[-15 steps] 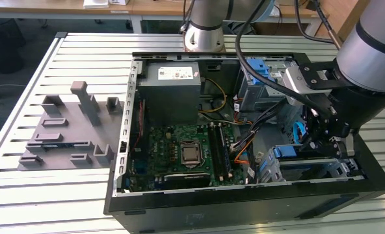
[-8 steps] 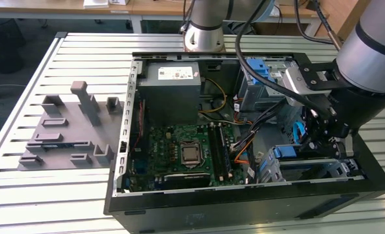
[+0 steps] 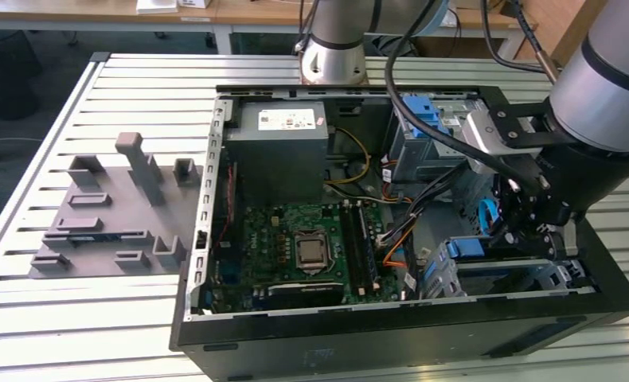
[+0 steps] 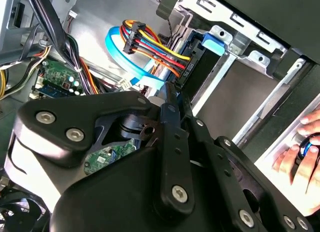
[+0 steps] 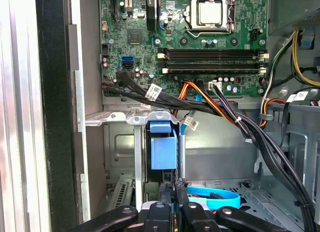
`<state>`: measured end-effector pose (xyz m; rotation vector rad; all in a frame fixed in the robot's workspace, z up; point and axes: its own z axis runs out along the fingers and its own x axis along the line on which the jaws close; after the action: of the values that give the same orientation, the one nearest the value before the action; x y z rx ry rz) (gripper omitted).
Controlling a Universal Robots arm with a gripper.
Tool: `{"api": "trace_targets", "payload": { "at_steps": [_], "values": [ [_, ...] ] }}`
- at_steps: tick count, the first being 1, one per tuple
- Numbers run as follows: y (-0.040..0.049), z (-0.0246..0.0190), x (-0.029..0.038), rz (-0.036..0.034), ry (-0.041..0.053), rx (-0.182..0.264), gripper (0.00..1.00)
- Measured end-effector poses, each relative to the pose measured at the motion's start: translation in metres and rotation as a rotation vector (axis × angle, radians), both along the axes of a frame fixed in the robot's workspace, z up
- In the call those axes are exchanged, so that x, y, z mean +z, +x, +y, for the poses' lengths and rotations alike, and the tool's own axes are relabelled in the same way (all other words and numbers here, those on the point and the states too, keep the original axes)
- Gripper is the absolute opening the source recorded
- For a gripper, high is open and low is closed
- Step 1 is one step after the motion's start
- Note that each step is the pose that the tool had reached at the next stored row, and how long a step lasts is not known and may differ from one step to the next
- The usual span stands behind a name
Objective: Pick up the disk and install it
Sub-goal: 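Insert the second disk wire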
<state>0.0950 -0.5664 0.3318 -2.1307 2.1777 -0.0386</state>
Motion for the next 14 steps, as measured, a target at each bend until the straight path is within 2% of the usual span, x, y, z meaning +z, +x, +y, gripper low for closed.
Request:
{"api": "trace_targets", "payload": {
  "at_steps": [10,11,14],
  "values": [
    [0.0001,0.0,-0.0002,0.0,-0.0001,0.0,0.17],
    [0.0002,0.0,-0.0003,0.0,0.0,0.0,0.23],
    [0.0002,0.0,-0.0003,0.0,0.0,0.0,0.23]
  ]
}}
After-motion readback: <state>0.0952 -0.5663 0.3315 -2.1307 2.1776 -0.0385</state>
